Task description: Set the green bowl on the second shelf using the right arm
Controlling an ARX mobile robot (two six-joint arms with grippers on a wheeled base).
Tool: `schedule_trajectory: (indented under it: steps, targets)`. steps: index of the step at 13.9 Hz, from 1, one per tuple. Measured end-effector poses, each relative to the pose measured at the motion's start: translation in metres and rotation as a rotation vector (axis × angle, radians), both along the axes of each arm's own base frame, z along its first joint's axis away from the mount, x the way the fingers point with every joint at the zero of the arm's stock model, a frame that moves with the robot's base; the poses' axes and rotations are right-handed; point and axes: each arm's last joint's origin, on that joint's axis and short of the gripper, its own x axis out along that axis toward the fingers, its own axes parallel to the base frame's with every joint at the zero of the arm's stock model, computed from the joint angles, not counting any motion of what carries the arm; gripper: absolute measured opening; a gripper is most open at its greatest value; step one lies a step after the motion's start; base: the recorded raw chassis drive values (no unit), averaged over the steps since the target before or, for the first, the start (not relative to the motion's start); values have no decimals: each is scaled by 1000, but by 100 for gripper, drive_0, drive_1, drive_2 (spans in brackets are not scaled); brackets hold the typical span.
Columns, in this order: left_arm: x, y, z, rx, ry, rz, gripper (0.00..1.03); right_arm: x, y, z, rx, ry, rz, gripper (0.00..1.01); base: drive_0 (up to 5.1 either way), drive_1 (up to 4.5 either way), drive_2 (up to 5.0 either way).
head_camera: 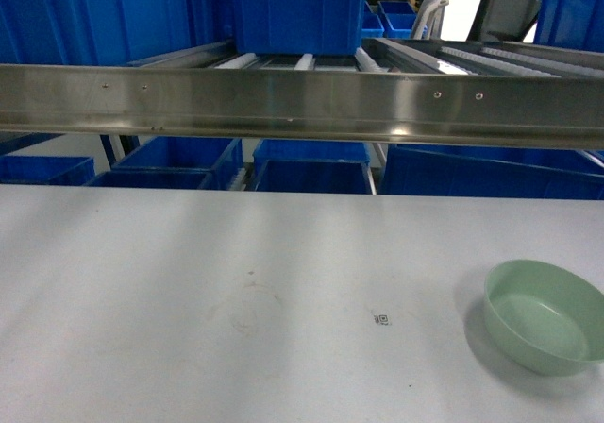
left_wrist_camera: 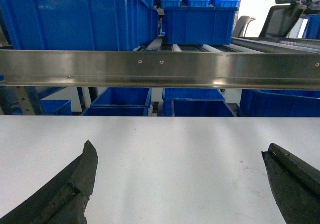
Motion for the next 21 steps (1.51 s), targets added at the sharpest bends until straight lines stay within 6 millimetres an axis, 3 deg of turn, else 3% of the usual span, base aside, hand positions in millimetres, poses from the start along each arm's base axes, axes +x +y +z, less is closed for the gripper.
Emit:
schedule_trajectory:
  steps: [4,8,10,12,14,17,21]
  targets:
    - [0,0,0,0,0,0,98,1,-3,4,-1,-39,-12,98,0,0,0]
    - [0,0,0,0,0,0,98,21,-12,9,-6,-59,-27,98,0,0,0]
    - [0,0,0,0,0,0,98,42,-17,20,-25,-48,-19,98,0,0,0]
    - [0,0,0,0,0,0,98,74,-23,30,-60,76,4,98,0,0,0]
    - [0,0,0,0,0,0,98,102,-26,26,-108,238,46,98,0,0,0]
    - [0,0,0,0,0,0,98,140,-24,44,-166,324,123,98,0,0,0]
    - [0,0,0,0,0,0,98,171,-16,27,-162,523,215,98,0,0,0]
